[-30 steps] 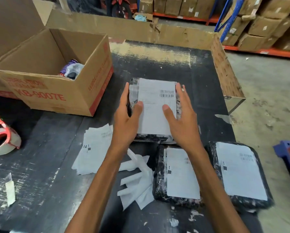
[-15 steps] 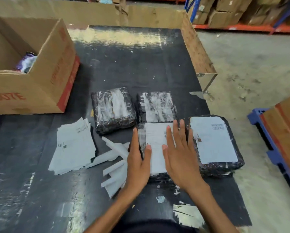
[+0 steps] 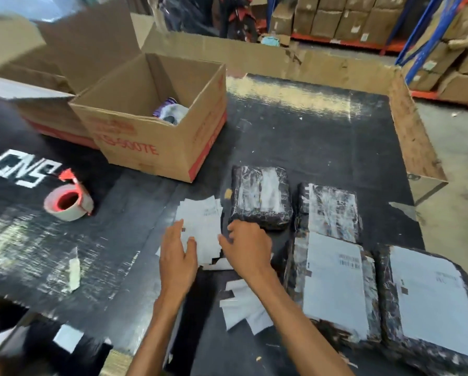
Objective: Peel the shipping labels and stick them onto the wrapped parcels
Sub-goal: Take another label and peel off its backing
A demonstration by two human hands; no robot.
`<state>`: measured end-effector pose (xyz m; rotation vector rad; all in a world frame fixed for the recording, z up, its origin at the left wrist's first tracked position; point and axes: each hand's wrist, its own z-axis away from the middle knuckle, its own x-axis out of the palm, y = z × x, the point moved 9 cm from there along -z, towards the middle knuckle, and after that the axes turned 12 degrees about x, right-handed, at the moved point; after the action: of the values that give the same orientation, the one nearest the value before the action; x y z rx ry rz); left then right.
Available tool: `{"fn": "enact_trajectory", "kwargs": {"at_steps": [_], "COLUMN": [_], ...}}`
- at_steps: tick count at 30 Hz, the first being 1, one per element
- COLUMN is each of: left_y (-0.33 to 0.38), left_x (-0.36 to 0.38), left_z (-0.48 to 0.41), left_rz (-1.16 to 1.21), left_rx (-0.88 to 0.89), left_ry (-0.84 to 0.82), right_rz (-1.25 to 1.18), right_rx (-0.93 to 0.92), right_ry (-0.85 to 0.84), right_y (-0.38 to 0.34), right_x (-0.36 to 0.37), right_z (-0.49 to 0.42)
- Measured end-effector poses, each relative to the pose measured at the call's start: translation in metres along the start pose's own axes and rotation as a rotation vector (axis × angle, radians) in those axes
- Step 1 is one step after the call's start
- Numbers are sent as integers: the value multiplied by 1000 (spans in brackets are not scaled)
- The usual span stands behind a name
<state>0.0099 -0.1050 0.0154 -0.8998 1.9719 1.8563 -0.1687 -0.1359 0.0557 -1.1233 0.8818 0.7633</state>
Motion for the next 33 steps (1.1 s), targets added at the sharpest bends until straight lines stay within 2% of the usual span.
{"fn": "enact_trajectory", "kwargs": {"at_steps": [6, 12, 16, 19, 21, 22, 26, 30, 33], "left_y": [-22, -20, -18, -15, -6, 1, 46, 106, 138], "left_x": [0, 10, 12, 11, 7, 3, -5, -14, -14], "left_z": [0, 5, 6, 4, 2, 1, -1, -16, -24], "left_rz": [-33, -285, -385, -382, -259, -120, 669, 834, 865], "left_rx": [-17, 29, 24, 21, 5, -25, -271, -154, -75], "left_ry": [-72, -203, -203, -183, -129, -96, -25, -57, -80], "right_rz": [113, -2, -83, -246, -357, -424, -701, -945, -1106], "right_rx": [80, 110, 54, 56, 40, 17, -20, 11, 61], "right_ry": [-60, -17, 94, 67, 28, 14, -26, -88, -125], "right_y": [-10, -4, 1, 8, 9, 8, 13, 26, 43], "right_x": [41, 29, 8, -2, -11, -19, -62, -102, -122], "right_z": [-22, -22, -14, -14, -13, -10, 4, 24, 39]}}
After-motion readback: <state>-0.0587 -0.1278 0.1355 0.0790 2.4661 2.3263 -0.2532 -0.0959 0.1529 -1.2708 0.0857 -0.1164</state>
